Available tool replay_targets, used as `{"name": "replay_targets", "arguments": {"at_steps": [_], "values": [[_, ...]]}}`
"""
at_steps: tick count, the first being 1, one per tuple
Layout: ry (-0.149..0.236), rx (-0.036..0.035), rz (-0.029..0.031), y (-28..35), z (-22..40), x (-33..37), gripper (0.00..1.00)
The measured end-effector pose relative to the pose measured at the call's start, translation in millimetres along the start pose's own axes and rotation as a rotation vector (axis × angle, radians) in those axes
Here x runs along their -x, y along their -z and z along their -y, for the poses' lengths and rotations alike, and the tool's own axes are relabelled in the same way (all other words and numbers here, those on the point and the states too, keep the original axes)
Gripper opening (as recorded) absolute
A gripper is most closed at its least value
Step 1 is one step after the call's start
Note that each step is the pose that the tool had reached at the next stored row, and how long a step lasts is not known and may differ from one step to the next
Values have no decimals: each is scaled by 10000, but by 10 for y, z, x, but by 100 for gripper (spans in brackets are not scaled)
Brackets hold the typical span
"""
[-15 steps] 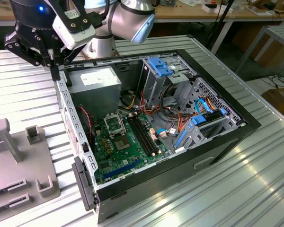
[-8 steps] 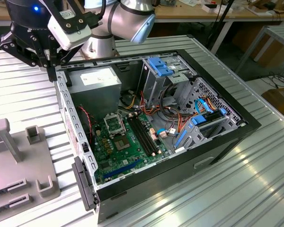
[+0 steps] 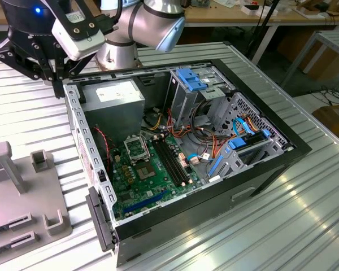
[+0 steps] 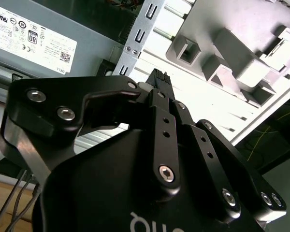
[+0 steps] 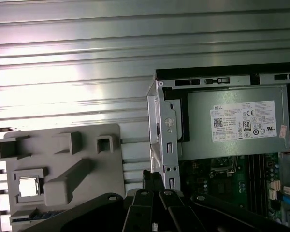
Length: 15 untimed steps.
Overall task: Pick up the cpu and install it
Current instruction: 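Reach for the cpu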
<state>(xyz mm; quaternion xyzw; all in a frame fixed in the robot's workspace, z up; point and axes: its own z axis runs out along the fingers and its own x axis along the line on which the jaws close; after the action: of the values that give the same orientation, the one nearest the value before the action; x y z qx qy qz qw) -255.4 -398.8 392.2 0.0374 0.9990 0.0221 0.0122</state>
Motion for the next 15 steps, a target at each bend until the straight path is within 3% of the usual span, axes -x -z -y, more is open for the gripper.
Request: {"name": "replay_targets", "arguments": {"at_steps": [15], "values": [[0, 0, 0, 1, 9, -112, 11]]}}
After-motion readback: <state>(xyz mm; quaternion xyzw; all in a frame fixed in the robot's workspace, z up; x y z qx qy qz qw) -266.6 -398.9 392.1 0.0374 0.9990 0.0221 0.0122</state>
